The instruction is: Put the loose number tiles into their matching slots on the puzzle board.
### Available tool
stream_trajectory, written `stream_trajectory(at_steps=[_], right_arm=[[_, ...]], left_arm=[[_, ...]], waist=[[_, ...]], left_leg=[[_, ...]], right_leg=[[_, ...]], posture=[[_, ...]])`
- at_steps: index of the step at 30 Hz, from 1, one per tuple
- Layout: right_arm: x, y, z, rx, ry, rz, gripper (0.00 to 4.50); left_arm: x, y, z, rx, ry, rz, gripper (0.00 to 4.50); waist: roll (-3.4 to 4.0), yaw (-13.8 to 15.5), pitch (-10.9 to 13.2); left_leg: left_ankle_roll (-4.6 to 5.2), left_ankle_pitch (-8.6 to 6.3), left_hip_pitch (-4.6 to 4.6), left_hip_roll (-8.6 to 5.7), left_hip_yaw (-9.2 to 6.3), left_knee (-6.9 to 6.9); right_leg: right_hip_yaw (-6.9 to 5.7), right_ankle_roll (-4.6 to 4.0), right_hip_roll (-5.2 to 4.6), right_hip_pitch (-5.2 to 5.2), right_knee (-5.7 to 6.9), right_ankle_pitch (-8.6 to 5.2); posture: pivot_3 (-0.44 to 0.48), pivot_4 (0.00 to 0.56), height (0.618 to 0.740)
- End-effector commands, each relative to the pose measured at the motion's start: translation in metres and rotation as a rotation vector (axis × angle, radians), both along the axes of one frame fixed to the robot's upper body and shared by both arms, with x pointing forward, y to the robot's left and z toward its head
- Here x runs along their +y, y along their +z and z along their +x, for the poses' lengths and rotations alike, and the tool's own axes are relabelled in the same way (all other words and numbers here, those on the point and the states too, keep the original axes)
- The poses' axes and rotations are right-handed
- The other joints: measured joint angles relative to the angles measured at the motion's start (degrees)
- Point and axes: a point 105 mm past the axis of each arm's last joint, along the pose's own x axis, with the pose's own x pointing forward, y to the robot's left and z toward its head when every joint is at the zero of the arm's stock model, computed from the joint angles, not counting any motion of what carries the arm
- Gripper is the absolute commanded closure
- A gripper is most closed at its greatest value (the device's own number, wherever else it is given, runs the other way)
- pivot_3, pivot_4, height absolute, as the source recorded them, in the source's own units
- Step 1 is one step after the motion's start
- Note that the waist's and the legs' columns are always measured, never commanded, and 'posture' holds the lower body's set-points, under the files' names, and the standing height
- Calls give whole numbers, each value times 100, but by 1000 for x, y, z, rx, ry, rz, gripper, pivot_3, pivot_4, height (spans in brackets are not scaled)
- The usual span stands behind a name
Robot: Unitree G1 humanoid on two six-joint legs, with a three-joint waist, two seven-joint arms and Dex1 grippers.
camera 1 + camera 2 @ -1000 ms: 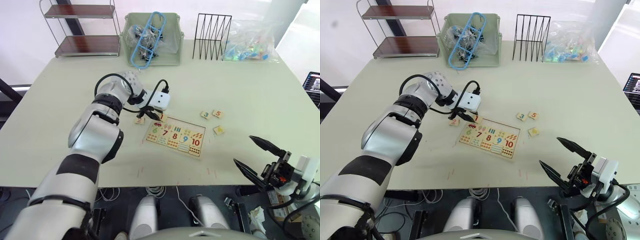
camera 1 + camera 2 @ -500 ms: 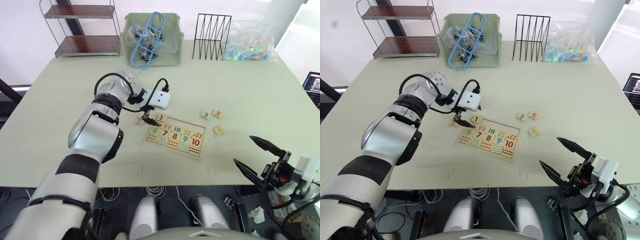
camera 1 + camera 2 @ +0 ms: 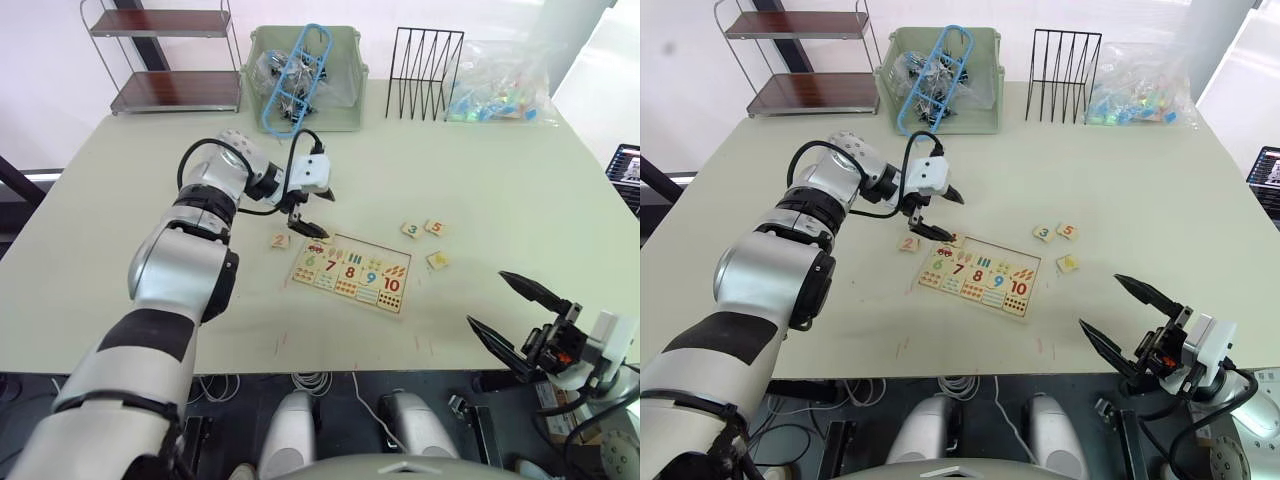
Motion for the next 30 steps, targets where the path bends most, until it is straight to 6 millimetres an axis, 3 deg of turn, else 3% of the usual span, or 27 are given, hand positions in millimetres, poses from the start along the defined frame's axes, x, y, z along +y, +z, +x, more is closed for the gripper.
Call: stream_trajectory(at_steps=[1, 5, 15, 30], right_arm=[[2, 5, -2, -33, 6, 0, 0], [4, 5, 1, -35, 16, 4, 0], [6, 4, 1, -32, 15, 8, 0], [6, 5, 2, -33, 17, 5, 0]], left_arm=[[-2, 12, 3, -27, 25, -87, 63], [-3, 13, 7, -42, 57, -130, 63], [-18, -3, -2, -18, -37, -75, 4445], [-23, -25, 0, -69, -63, 98, 4445]], waist=[[0, 0, 0], [0, -1, 0], [0, 5, 0], [0, 3, 0]], left_leg=[[0, 0, 0, 0, 0, 0], [0, 0, 0, 0, 0, 0], [0, 0, 0, -1, 0, 1], [0, 0, 0, -3, -3, 1]], right_leg=[[0, 0, 0, 0, 0, 0], [0, 0, 0, 0, 1, 0], [0, 0, 0, 0, 1, 1], [0, 0, 0, 0, 3, 1]], posture=[[0, 150, 740], [0, 150, 740], [0, 150, 740], [0, 150, 740]])
